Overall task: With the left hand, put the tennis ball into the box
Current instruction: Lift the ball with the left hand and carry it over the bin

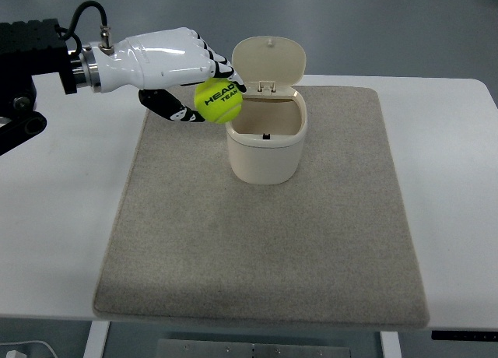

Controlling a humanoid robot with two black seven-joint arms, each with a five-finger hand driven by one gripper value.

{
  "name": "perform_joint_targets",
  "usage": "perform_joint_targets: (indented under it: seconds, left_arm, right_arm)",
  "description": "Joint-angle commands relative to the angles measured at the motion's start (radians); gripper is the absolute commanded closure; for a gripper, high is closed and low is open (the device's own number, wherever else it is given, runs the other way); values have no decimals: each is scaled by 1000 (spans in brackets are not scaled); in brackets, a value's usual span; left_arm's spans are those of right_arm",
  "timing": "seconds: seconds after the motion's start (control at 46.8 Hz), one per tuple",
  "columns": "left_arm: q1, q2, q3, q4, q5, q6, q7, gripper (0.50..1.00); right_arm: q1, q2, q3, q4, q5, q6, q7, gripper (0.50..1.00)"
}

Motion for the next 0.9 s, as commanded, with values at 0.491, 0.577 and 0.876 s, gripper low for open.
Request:
perform_joint_targets:
  seconds: [0.491,0.577,0.876]
  left_arm:
    - [-39,-181,17,126,166,7,13,1000]
    - [-41,-189,17,128,166,7,13,1000]
    - [-28,-257,17,205,161,8,14,731]
  right_arm:
    - [0,0,0,0,0,0,0,562]
    - [0,0,0,0,0,0,0,562]
    - [0,0,0,0,0,0,0,562]
